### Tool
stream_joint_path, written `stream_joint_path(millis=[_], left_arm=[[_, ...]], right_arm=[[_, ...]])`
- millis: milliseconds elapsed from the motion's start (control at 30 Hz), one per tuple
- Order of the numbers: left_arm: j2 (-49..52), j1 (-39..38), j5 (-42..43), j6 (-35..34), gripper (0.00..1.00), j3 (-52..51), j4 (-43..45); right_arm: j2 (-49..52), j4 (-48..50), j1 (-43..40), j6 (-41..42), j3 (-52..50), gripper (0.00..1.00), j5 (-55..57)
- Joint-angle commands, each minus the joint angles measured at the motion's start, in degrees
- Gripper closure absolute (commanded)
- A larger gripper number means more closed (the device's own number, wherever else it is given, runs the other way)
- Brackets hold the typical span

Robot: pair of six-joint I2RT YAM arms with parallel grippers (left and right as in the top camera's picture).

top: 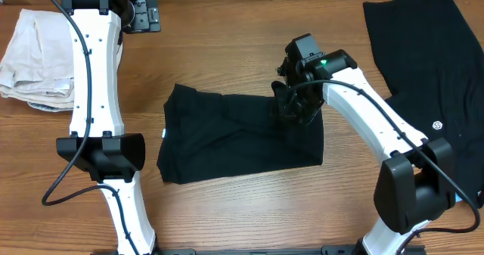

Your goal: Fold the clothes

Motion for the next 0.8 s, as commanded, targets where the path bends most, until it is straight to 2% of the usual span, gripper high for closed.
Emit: stream_joint_path(millis=[0, 200, 233, 300, 400, 433, 467, 633, 767], left_arm=[[-0.8, 0.0, -1.0, 1.1, 0.0, 0.3, 0.2], [-0.8, 0.0, -1.0, 1.1, 0.0, 0.3, 0.3], [-0.8, 0.0, -1.0, 1.1, 0.0, 0.3, 0.3], [-0.8, 0.0, -1.0, 1.1, 0.0, 0.3, 0.2], [-0.8, 0.0, -1.0, 1.1, 0.0, 0.3, 0.3], [-0.8, 0.0, -1.0, 1.1, 0.0, 0.3, 0.3], [-0.8, 0.0, -1.0, 1.1, 0.0, 0.3, 0.2], [-0.8, 0.0, 1.2, 1.1, 0.0, 0.3, -2.3], [-0.8, 0.0, 5.6, 1.1, 0.0, 0.3, -7.7]], right_arm=[[0.1, 0.5, 1.5, 0.5, -0.6, 0.96, -1.1], [0.1, 1.3, 3.5, 1.7, -0.6, 0.96, -1.1], [0.1, 1.4, 3.8, 1.8, -0.6, 0.93, -1.1], [0.1, 1.6, 4.3, 2.0, -0.6, 0.83, -1.1], [0.1, 1.6, 5.1, 1.9, -0.6, 0.57, -1.6], [0.1, 1.6, 5.2, 1.9, -0.6, 0.45, -2.6], [0.1, 1.5, 5.2, 1.9, -0.6, 0.4, -4.3], [0.1, 0.2, 5.0, 1.7, 1.4, 0.39, -14.5], [-0.1, -7.5, 2.2, 1.7, 7.9, 0.39, -10.6]])
